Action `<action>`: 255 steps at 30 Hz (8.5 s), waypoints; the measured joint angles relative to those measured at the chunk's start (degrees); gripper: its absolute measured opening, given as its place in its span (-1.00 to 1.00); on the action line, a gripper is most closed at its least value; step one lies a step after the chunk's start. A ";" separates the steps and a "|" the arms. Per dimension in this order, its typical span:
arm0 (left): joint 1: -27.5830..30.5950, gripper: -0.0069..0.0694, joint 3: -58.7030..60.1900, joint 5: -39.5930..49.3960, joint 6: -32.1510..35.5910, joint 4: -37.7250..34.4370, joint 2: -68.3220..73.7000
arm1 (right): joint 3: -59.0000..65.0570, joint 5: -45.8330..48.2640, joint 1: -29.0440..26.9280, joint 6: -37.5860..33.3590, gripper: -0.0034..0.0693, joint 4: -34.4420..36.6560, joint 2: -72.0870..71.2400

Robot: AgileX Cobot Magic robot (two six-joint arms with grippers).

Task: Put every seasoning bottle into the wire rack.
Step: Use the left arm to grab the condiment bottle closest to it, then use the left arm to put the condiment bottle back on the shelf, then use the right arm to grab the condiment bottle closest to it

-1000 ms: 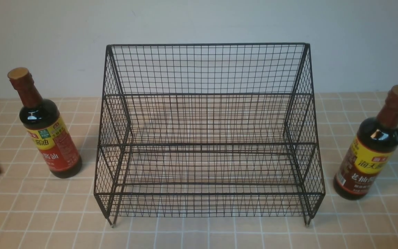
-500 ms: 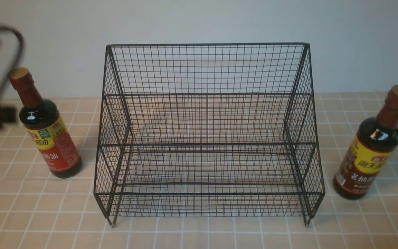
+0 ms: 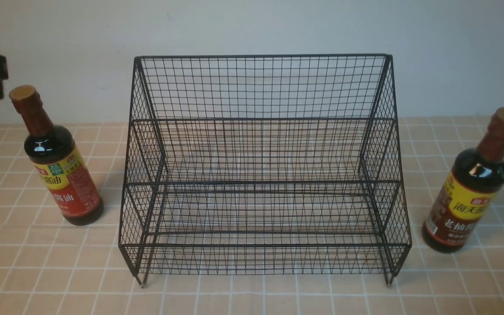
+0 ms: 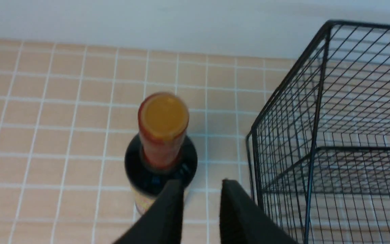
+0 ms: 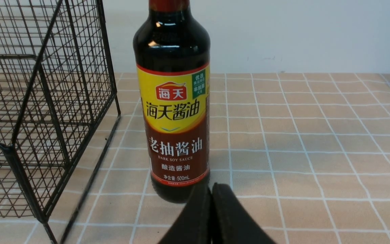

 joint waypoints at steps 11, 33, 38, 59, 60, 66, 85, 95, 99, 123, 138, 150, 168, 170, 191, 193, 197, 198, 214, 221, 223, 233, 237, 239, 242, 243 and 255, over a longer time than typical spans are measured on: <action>0.00 0.70 -0.17 -9.45 6.16 -2.18 11.41 | 0.00 0.00 0.00 0.00 -0.94 0.00 0.00; 0.00 -0.14 -0.17 -11.68 10.07 -3.21 19.82 | 0.00 0.00 0.00 -0.04 -0.94 0.00 0.00; 0.00 -0.14 -0.17 -11.41 10.12 -3.15 19.45 | 0.00 0.00 0.00 -0.04 -0.94 0.00 0.00; -3.29 -0.14 -4.96 -10.10 10.12 -5.36 -2.44 | 0.00 0.00 0.00 -0.04 -0.94 0.00 0.00; -3.29 -0.14 -7.04 -9.53 10.30 -7.84 -3.93 | 0.00 0.00 0.00 -0.04 -0.94 0.00 0.00; -3.92 -0.14 -11.05 -6.74 14.68 -21.80 -5.83 | 0.00 0.00 0.00 -0.04 -0.94 0.00 0.00; -22.45 -0.14 -11.05 -8.75 20.18 -24.08 7.03 | 0.00 0.00 0.00 -0.04 -0.94 0.00 0.00; -22.59 -0.14 -10.86 -9.07 20.00 -17.46 14.34 | 0.00 0.00 0.00 -0.04 -0.94 0.00 0.00; -22.71 -0.14 -10.86 -7.99 19.94 -16.59 17.25 | 0.00 0.00 0.00 -0.04 -0.94 0.00 0.00; -22.71 0.02 -11.00 0.63 19.49 -12.34 20.29 | 0.00 0.00 0.00 0.01 -0.94 0.00 0.00; -22.71 -0.09 -11.50 1.80 13.31 -9.37 2.50 | 0.00 0.00 0.00 0.01 -0.94 0.00 0.00; -22.71 -0.84 -1.39 5.51 -6.73 6.99 -24.32 | 0.00 0.00 0.00 0.01 -0.94 0.00 0.00; -22.71 -0.84 36.73 -8.08 -10.90 4.61 -64.05 | 0.00 0.00 0.00 0.01 -0.94 0.00 0.00; -22.71 -0.84 37.29 -8.08 -10.86 4.93 -65.04 | 0.00 0.00 0.00 0.01 -0.94 0.00 0.00; -12.29 -0.84 67.65 -25.53 -10.92 15.90 -71.58 | 0.00 0.00 0.00 0.01 -0.94 -0.04 0.00; -12.07 -0.84 69.71 -25.86 -10.92 15.90 -71.58 | 0.00 0.00 0.00 0.01 -0.94 -0.04 0.00; -11.97 -0.84 71.94 -25.92 -11.11 15.90 -71.58 | 0.00 0.00 0.00 0.01 -0.94 -0.04 0.00; -11.97 -0.84 71.99 -25.35 -11.11 15.90 -71.58 | 0.00 0.00 0.00 0.01 -0.94 -0.04 0.00; -11.97 -0.84 71.99 -24.50 -11.12 15.95 -71.58 | 0.00 0.00 0.00 0.01 -0.94 -0.04 0.00; -11.97 -0.84 71.99 -24.48 -11.12 15.95 -71.58 | 0.00 0.00 0.00 0.01 -0.94 -0.04 0.00; -11.97 -0.84 71.99 -24.48 -11.12 15.95 -71.58 | 0.00 0.00 0.00 0.01 -0.94 -0.04 0.00; -11.97 -0.84 71.94 -24.33 -11.12 15.95 -71.58 | 0.31 -17.76 0.00 3.55 -0.94 6.69 0.00; -11.97 -0.84 71.94 -24.33 -11.12 15.95 -71.58 | 0.31 -24.38 0.00 5.50 -0.94 9.37 0.00; -11.97 -0.84 71.94 -24.33 -11.12 15.95 -71.58 | 0.31 -26.36 0.00 5.67 -0.94 9.38 0.00; -11.97 -0.84 71.94 -24.33 -11.12 15.95 -71.58 | 0.31 -26.87 0.00 4.76 -0.94 8.88 0.00; -11.97 -0.84 71.94 -24.33 -11.12 15.95 -71.58 | 0.31 -26.87 0.00 4.57 -0.94 8.47 0.00; -11.97 -0.84 71.94 -24.28 -11.17 15.95 -71.58 | -5.57 -35.20 0.00 9.08 -0.94 5.30 1.86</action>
